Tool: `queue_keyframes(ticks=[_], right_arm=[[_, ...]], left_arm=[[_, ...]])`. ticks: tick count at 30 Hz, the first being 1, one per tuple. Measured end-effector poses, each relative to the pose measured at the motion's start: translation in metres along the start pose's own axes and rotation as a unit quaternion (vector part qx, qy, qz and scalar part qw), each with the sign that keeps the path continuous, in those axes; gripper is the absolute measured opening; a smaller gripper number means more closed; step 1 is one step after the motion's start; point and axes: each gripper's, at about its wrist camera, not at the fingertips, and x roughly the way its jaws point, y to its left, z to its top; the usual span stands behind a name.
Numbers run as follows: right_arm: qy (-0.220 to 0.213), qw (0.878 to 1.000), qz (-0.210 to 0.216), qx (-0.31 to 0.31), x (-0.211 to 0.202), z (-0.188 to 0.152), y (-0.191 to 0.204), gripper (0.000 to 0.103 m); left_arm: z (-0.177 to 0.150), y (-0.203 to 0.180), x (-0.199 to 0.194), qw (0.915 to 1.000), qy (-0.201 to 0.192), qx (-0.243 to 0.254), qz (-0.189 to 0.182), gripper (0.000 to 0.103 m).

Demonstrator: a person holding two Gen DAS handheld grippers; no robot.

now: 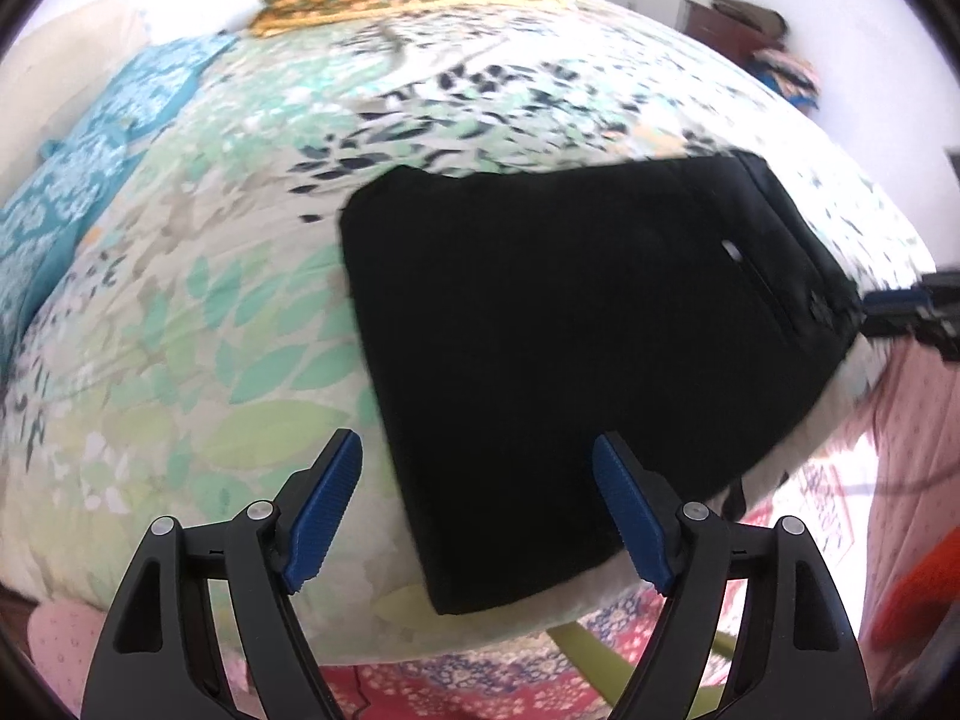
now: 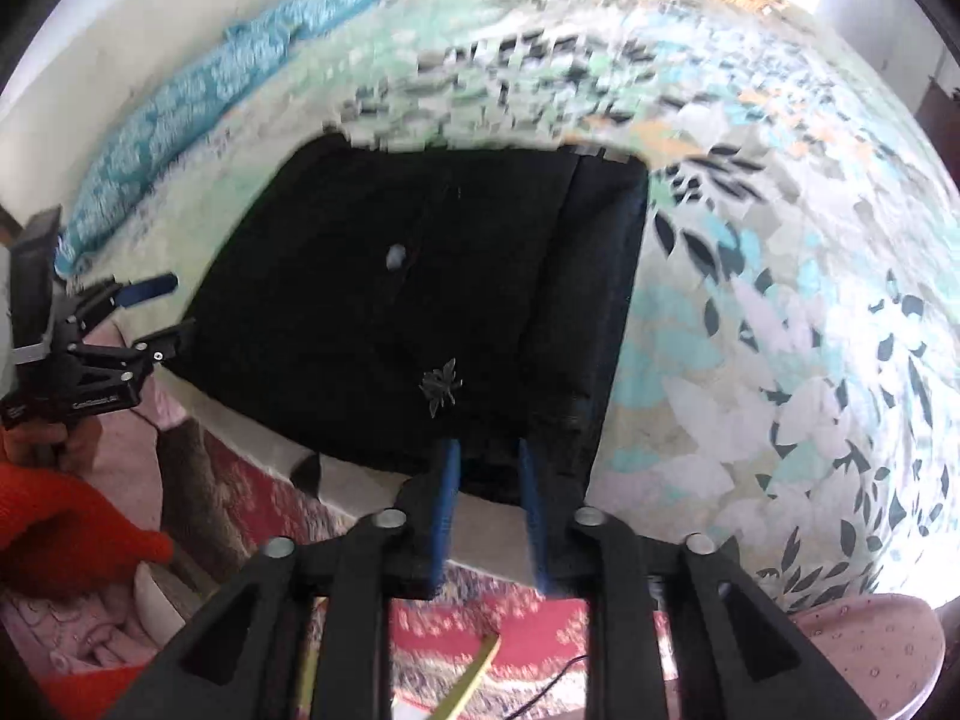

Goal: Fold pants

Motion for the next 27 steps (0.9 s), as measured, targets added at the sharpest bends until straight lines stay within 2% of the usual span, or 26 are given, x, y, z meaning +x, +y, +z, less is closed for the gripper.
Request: queue_keyframes(ticks=[2, 7, 15, 18, 20, 21, 23, 25, 27], right_arm=[[-0.041, 0.999, -0.004, 0.021, -0.011, -0.003, -0.003, 0.083], [-0.076, 0.995, 0.008, 0.071, -0.018, -0.004, -0.010, 0.084], [-0.068, 0.995, 0.008, 0.076, -0.008, -0.002, -0.014, 0.084], [-0.074, 0.993, 0.028, 0.084, -0.007, -0.001, -0.020, 0.084], [-0.082, 0.991, 0.042, 0.099, -0.005, 0.003, -0.033, 0.084], [-0.082, 0.990, 0.047, 0.107, -0.003, 0.006, -0.041, 0.085], [-0.064, 0.988, 0.063, 0.122, 0.008, 0.012, -0.059, 0.090], [-0.038, 0.984, 0.102, 0.138, 0.025, 0.018, -0.074, 0.090], [-0.019, 0.975, 0.157, 0.157, 0.044, 0.022, -0.086, 0.090]], left_arm=[[0.002, 0.006, -0.001, 0.9998, 0.001, -0.019, 0.004, 0.081], [0.004, 0.010, -0.003, 0.9991, 0.004, -0.031, 0.027, 0.083], [0.004, 0.014, 0.002, 0.9985, 0.010, -0.032, 0.044, 0.084], [0.007, 0.025, 0.003, 0.9981, 0.009, -0.046, 0.040, 0.084], [0.009, 0.042, 0.006, 0.9966, 0.013, -0.080, 0.016, 0.087], [0.010, 0.055, 0.009, 0.9938, 0.020, -0.109, -0.008, 0.088], [0.009, 0.086, 0.022, 0.9807, 0.038, -0.181, -0.065, 0.088], [0.006, 0.103, 0.034, 0.9680, 0.055, -0.224, -0.099, 0.088], [0.004, 0.111, 0.050, 0.9567, 0.074, -0.247, -0.135, 0.088]])
